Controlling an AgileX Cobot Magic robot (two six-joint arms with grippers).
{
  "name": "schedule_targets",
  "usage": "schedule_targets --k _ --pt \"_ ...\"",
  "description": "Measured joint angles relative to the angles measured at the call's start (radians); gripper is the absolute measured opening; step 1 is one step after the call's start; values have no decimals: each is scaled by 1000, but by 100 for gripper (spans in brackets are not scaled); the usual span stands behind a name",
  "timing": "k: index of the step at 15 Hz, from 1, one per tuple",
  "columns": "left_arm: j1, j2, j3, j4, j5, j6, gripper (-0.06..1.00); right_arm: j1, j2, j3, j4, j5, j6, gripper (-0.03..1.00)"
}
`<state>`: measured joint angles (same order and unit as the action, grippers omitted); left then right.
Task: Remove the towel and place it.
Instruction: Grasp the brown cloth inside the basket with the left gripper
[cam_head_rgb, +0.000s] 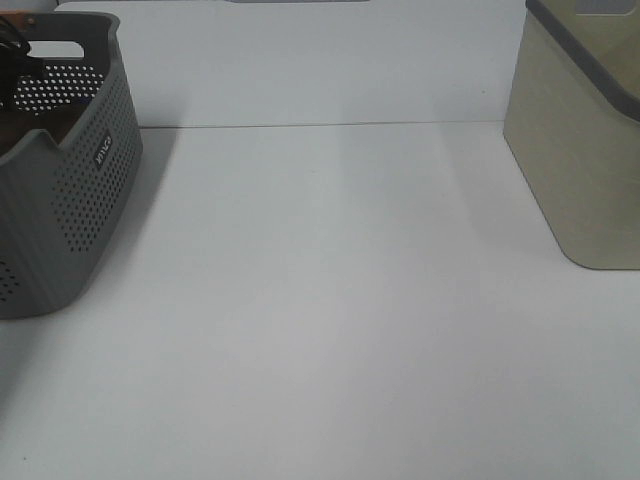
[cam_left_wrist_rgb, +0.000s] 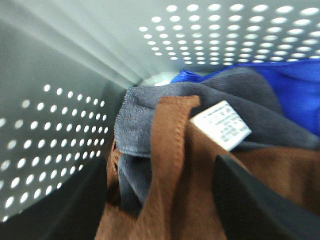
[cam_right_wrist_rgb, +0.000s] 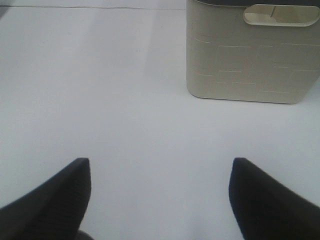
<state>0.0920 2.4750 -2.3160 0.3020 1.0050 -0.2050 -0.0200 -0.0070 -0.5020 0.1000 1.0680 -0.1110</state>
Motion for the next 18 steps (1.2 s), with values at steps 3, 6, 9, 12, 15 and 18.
schedule_targets --k 3,6,9,12,15,18 --pt "7 16 0 -1 -44 0 55 0 0 0 0 0 0 73" --pt "9 28 -1 -6 -68 0 48 0 0 0 0 0 0 73" --pt "10 46 -1 -19 -69 1 29 0 0 0 0 0 0 73" --pt "10 47 -6 -20 -73 34 10 0 0 0 0 0 0 73" --pt "7 48 -27 -20 -71 48 0 0 0 0 0 0 0 73" --pt "-9 41 -54 -26 -58 46 0 0 0 0 0 0 0 73"
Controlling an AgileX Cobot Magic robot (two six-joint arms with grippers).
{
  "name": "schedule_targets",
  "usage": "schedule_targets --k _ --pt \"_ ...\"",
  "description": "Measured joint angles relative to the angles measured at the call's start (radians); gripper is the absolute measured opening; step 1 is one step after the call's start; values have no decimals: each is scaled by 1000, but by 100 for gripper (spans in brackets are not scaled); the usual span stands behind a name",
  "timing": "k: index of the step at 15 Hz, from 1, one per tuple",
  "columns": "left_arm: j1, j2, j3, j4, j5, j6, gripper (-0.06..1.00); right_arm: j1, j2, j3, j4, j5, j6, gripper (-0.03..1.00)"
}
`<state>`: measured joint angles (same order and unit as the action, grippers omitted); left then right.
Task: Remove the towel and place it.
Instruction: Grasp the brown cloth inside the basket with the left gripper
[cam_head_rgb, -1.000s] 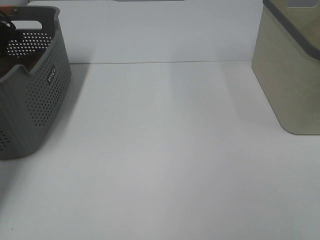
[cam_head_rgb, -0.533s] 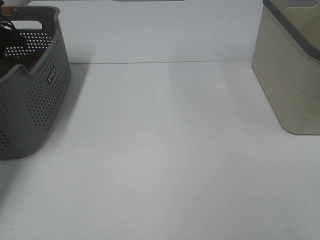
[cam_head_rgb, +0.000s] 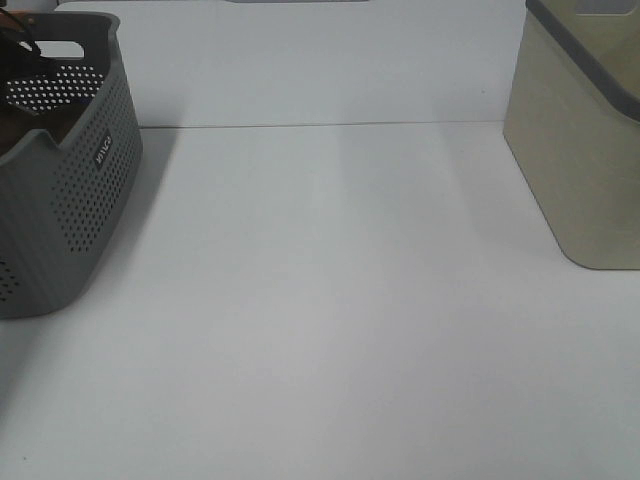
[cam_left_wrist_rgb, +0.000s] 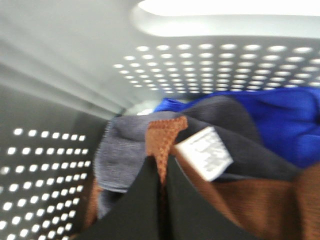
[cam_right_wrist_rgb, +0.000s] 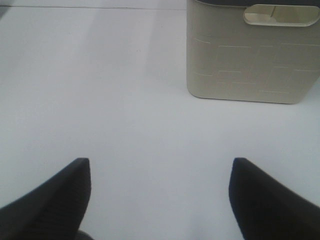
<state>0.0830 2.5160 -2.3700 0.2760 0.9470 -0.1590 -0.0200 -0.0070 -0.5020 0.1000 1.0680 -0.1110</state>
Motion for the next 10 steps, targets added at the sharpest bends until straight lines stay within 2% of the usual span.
schedule_targets --k 4,10 --pt "-48 -36 0 -4 1 -78 0 0 0 0 0 0 0 73" --pt "-122 -202 0 8 67 -89 0 0 0 0 0 0 0 73"
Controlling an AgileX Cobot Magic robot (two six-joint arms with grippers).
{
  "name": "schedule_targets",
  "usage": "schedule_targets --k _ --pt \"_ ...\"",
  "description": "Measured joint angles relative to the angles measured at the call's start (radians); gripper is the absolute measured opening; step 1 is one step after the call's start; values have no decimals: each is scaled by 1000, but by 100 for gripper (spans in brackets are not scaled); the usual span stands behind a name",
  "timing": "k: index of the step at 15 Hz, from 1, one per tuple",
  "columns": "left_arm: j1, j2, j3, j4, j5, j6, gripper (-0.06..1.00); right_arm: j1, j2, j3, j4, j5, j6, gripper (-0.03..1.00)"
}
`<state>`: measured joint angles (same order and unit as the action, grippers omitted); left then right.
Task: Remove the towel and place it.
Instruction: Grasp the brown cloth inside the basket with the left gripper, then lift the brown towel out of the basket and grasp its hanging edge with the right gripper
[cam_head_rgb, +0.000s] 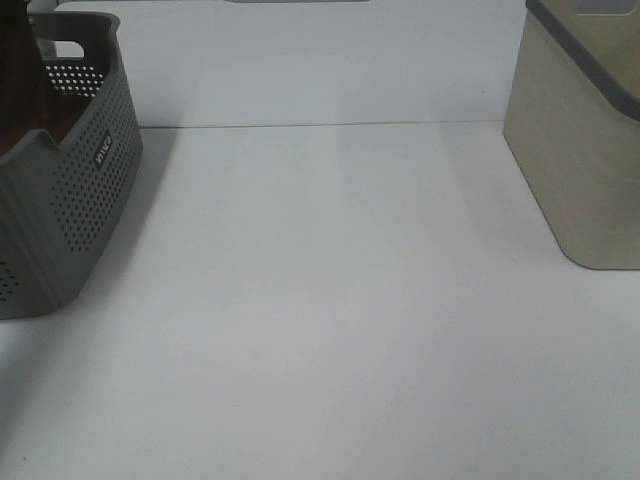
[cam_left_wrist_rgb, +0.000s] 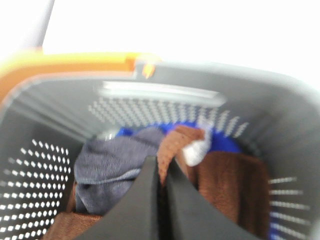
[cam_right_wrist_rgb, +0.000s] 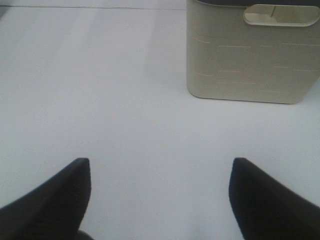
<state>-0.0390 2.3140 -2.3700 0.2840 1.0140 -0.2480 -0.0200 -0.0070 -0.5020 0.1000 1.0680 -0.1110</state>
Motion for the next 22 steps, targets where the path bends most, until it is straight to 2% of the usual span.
schedule_targets --k 2,7,10,12,15,17,19,22 --pt "-32 -92 0 2 -5 7 0 0 0 0 0 0 0 73" --pt "-144 -294 0 -14 10 128 0 0 0 0 0 0 0 73" --pt "-223 -373 0 -70 14 182 0 0 0 0 0 0 0 73" --pt "-332 -438 -1 -176 58 274 0 0 0 0 2 0 0 73" --pt "-467 -465 -1 -221 125 362 0 0 23 0 73 -3 21 73" --pt "-571 -467 -1 -223 164 377 0 0 92 0 136 -23 11 73" --pt "-656 -467 -1 -224 177 381 0 0 198 0 193 -26 -48 73" --pt "-762 -467 -1 -227 172 385 0 0 400 -6 321 -27 -215 73"
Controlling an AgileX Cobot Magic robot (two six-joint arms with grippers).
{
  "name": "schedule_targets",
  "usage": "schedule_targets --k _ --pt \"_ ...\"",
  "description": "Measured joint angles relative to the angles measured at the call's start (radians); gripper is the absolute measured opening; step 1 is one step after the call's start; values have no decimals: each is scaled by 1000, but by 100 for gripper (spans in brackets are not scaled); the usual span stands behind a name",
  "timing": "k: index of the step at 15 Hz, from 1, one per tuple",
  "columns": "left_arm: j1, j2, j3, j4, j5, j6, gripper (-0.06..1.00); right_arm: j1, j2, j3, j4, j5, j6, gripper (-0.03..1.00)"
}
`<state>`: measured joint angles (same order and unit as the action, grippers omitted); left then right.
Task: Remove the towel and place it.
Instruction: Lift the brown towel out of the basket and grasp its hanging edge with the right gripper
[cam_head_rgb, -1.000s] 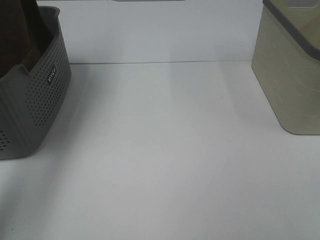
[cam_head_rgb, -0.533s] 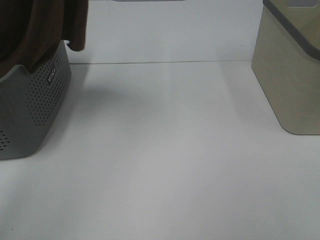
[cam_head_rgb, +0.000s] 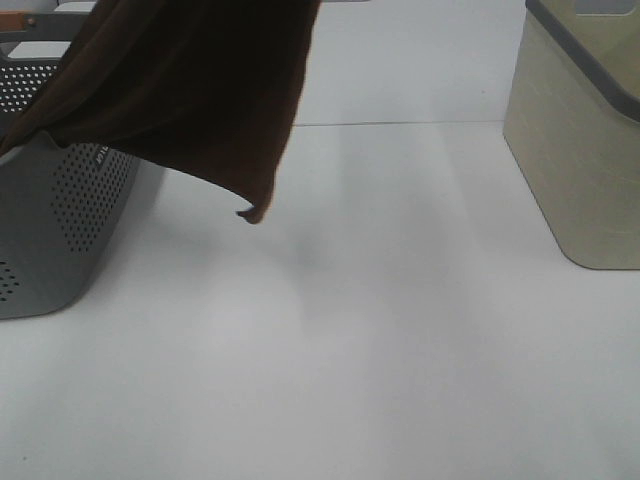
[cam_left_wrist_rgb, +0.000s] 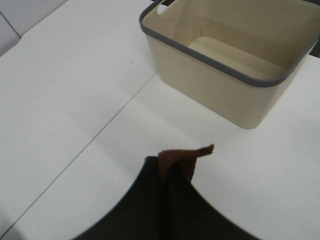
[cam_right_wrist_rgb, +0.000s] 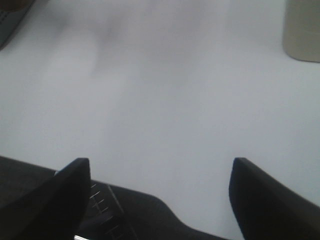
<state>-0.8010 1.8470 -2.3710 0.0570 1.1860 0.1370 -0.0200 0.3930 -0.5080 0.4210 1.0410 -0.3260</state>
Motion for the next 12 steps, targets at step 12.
schedule_targets --k 12 --pt "-57 1 0 -49 -172 -1 0 0 681 -5 1053 -210 -1299 73"
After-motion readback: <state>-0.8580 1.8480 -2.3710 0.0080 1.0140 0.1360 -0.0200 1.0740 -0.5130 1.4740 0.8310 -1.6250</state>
